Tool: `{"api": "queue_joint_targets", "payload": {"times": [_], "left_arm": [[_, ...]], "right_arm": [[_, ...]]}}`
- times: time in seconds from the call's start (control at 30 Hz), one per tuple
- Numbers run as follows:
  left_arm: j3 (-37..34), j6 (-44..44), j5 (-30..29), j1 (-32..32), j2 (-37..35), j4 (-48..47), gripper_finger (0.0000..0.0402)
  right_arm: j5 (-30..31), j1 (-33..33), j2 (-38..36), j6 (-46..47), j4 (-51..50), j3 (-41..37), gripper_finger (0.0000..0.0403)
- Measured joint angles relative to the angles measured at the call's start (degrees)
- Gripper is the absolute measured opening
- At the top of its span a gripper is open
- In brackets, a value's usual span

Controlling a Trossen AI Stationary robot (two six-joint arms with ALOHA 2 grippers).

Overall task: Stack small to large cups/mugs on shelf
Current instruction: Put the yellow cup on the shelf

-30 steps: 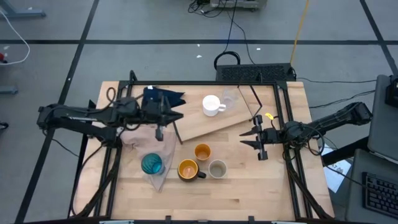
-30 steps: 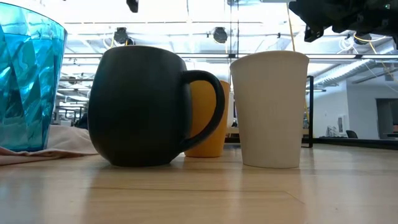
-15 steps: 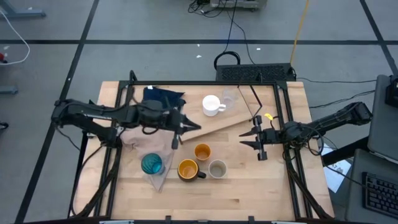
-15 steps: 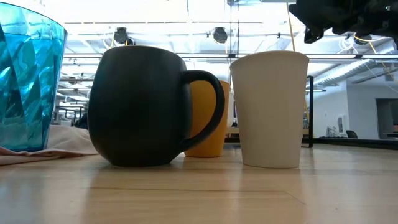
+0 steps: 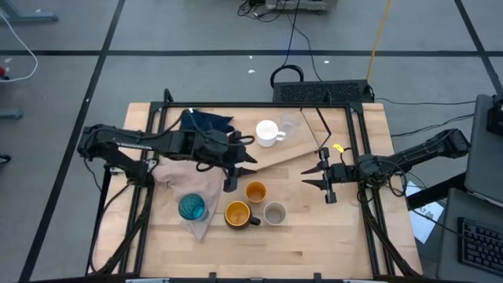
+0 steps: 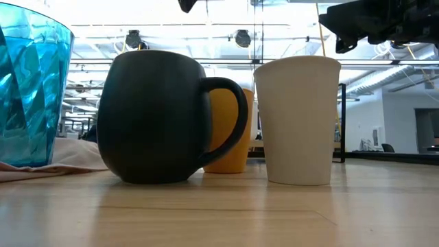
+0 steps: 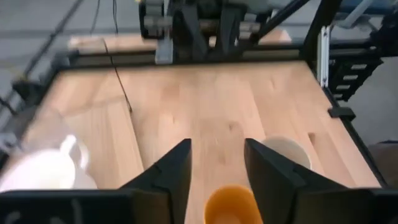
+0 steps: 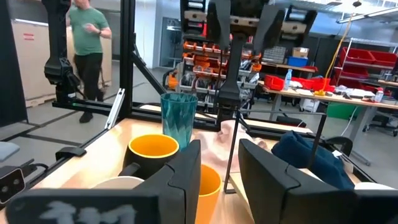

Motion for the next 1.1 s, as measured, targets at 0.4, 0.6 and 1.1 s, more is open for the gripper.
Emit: {"api": "queue_joint_targets", "payload": {"times": [0.4, 0.6, 1.1], "left_arm": [[-0.4, -6.7, -2.2, -0.4, 4.4, -5.9, 0.0168], [-0.4, -10.0, 1.5, -0.4, 9.3, -7.9, 0.0157], [-0.5, -9.9, 2.7, -0.4, 14.9, -9.8, 0.0159]], "right_arm": [[0.0, 0.0, 0.0, -0.1, -1.6, 0.0, 0.01], [0.0, 0.0, 0.0, -0.1, -2.2, 0.0, 0.01], [0.0, 0.0, 0.0, -0.1, -2.3, 0.0, 0.01]]}}
